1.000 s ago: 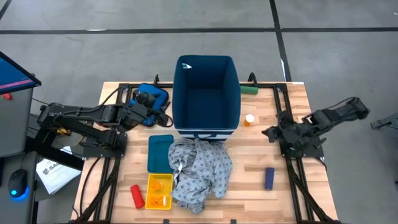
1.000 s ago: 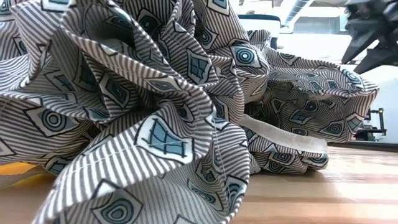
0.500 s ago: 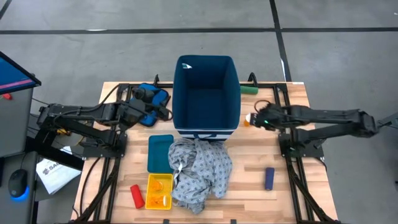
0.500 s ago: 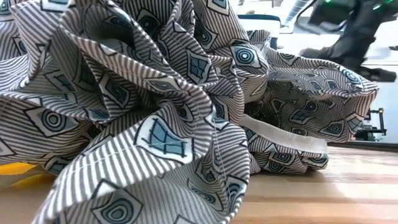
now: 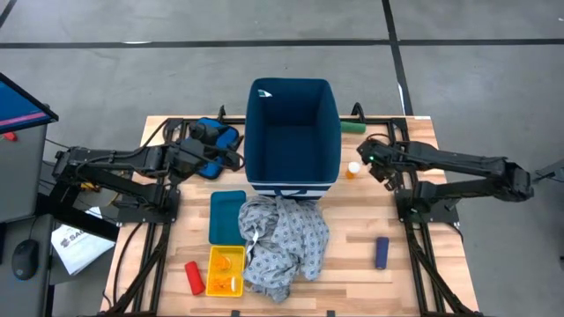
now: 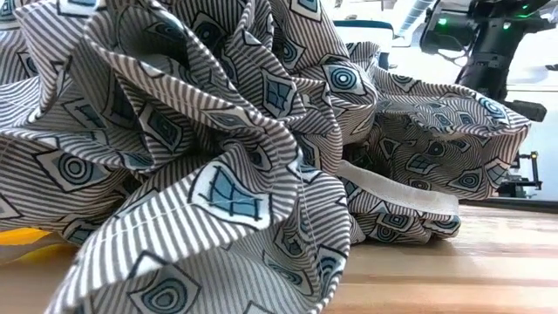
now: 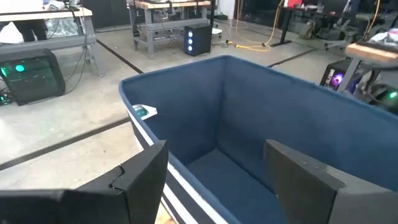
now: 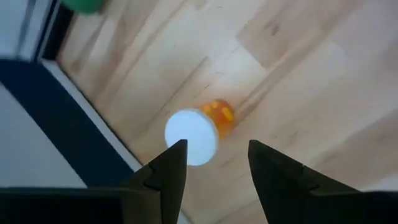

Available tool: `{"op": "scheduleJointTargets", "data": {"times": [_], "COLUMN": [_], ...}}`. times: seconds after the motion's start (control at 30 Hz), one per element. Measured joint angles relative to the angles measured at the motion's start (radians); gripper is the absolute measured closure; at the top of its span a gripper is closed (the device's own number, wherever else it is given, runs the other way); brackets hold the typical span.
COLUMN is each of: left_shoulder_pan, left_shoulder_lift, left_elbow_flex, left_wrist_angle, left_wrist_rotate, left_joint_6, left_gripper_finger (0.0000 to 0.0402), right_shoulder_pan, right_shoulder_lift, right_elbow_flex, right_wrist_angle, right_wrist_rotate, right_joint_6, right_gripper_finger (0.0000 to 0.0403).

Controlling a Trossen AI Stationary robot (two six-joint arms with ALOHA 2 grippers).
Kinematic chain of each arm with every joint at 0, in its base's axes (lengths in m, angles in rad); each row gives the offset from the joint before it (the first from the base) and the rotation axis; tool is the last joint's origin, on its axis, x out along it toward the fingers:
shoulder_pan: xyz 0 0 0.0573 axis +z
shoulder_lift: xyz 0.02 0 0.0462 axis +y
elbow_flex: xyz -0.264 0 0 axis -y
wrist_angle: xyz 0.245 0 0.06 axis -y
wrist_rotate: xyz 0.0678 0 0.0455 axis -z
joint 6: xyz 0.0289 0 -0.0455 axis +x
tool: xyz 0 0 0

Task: Pick & place medical supplies in basket/bin
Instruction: Put the orange pill bottle into the yellow bin

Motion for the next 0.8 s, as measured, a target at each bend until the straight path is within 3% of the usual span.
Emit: {"op": "scheduleJointTargets", "data": {"times": [0.13, 0.37, 0.6, 0.8], "left_shoulder_pan": [0.000, 0.000, 0.000, 0.000], "left_shoulder_lift": [0.000, 0.000, 0.000, 0.000], "left_elbow_flex": [0.000, 0.000, 0.000, 0.000], "left_wrist_angle": [0.019, 0.027, 0.029, 0.029], "left_wrist_rotate": [0.020, 0.056, 0.064, 0.092], "left_joint_6": [0.002, 0.002, 0.034, 0.033], "left_gripper_finger": [0.0147, 0.0147, 0.0147, 0.0147], "right_shoulder_pan": [0.002, 0.024, -0.013, -0.010], "right_shoulder_lift": [0.002, 0.018, 0.088, 0.131], "right_elbow_flex": [-0.002, -0.001, -0.002, -0.002], "right_wrist_angle": [-0.006, 0.025, 0.006, 0.110], "right_wrist_rotate": [-0.010, -0.006, -0.147, -0.175], "right_joint_6": [0.132, 0.190, 0.255, 0.247], "right_gripper_finger": [0.0235, 0.0235, 0.0231, 0.0215]}}
